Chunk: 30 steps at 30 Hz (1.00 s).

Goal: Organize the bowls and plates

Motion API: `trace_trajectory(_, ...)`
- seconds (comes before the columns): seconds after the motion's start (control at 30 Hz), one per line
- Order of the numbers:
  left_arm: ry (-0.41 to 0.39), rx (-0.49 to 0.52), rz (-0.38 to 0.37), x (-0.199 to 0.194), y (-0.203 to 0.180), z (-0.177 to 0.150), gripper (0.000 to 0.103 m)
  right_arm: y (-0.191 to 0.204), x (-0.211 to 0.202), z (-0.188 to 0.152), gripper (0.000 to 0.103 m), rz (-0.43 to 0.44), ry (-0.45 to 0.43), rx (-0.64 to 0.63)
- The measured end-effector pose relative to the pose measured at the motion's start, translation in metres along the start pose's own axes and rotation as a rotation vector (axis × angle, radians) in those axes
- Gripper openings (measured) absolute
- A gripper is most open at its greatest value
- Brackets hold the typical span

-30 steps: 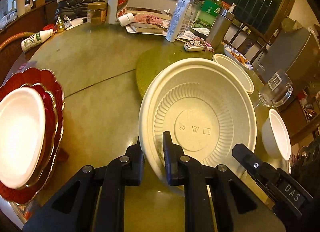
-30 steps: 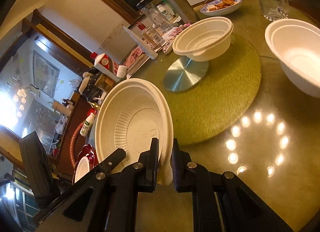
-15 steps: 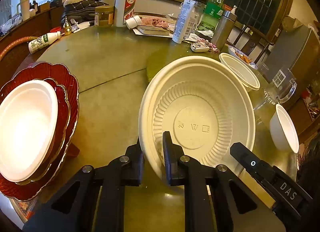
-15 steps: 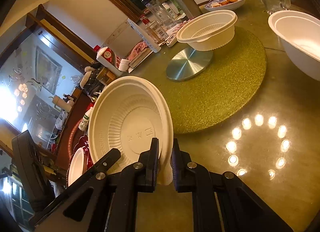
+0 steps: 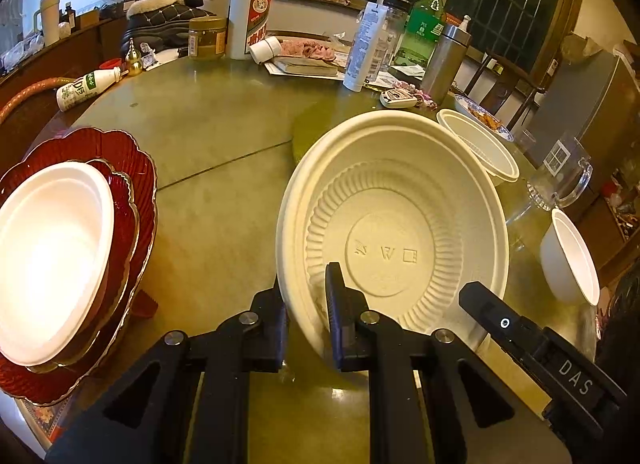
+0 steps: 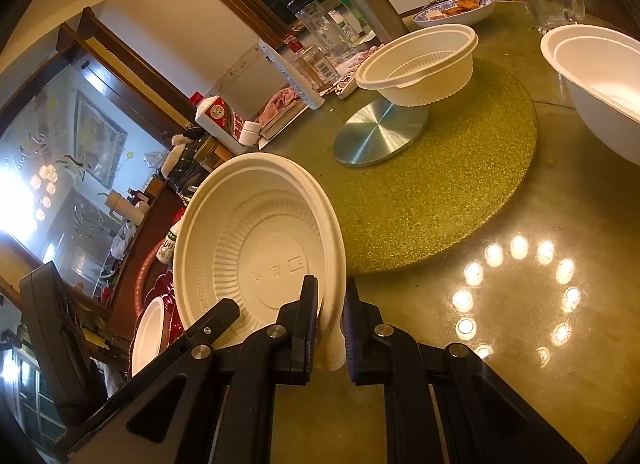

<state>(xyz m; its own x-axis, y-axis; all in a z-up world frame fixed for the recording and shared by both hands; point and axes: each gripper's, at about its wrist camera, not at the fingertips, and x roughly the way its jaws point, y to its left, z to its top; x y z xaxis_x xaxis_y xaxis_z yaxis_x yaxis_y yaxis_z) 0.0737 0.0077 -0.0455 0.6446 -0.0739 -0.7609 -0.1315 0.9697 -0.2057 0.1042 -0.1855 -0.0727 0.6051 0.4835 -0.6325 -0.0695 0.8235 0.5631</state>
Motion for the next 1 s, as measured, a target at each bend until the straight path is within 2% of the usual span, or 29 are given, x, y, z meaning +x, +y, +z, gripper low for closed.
trace_trajectory(1.0, -0.045, 0.008, -0.055, 0.0088, -0.0035, -0.0034, 0.015, 0.0011, -0.0015, -0.0002, 0.012, -0.047, -0.063, -0.038)
